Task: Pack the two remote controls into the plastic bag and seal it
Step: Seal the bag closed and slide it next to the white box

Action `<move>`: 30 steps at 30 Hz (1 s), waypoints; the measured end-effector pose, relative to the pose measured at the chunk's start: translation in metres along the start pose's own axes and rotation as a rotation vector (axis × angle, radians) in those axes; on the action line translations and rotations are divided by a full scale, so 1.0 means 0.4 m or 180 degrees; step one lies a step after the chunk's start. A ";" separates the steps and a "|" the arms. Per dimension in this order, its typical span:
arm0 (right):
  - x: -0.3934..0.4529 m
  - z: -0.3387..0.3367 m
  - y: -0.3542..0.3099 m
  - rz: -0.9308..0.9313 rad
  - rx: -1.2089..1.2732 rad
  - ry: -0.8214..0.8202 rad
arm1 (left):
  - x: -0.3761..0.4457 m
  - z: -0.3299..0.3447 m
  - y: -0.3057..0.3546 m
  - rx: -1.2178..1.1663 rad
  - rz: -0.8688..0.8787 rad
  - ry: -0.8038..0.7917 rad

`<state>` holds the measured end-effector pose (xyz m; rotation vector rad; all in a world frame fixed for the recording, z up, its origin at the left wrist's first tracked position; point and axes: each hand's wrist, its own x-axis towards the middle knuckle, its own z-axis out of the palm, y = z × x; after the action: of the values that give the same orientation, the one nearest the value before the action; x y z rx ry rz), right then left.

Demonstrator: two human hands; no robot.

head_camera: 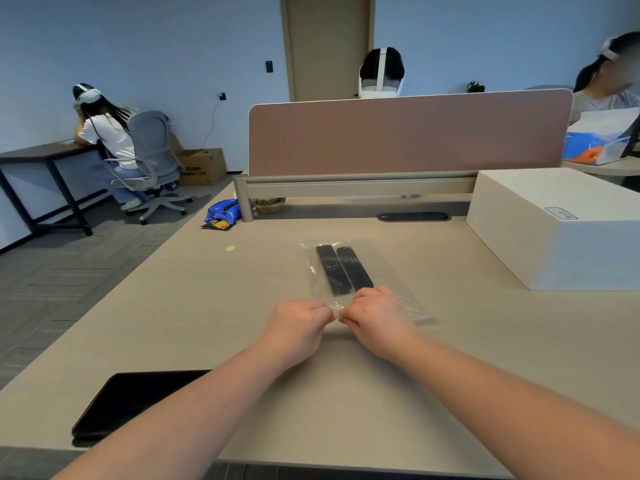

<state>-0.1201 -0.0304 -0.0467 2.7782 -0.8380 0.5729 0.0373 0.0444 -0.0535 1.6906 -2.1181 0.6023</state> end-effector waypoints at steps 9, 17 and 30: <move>-0.001 0.012 0.001 -0.0133 -0.0014 0.0170 | -0.003 -0.002 -0.006 -0.0144 -0.0021 0.0079; 0.003 0.016 0.000 -0.0235 0.0045 0.0178 | -0.006 0.002 -0.014 -0.0142 0.0026 0.0117; -0.010 0.010 0.016 -0.0004 0.0033 0.0749 | -0.003 0.001 -0.008 -0.0218 -0.0111 0.0347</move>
<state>-0.1255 -0.0347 -0.0517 2.6507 -0.7830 0.8847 0.0406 0.0443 -0.0542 1.6169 -2.0064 0.5911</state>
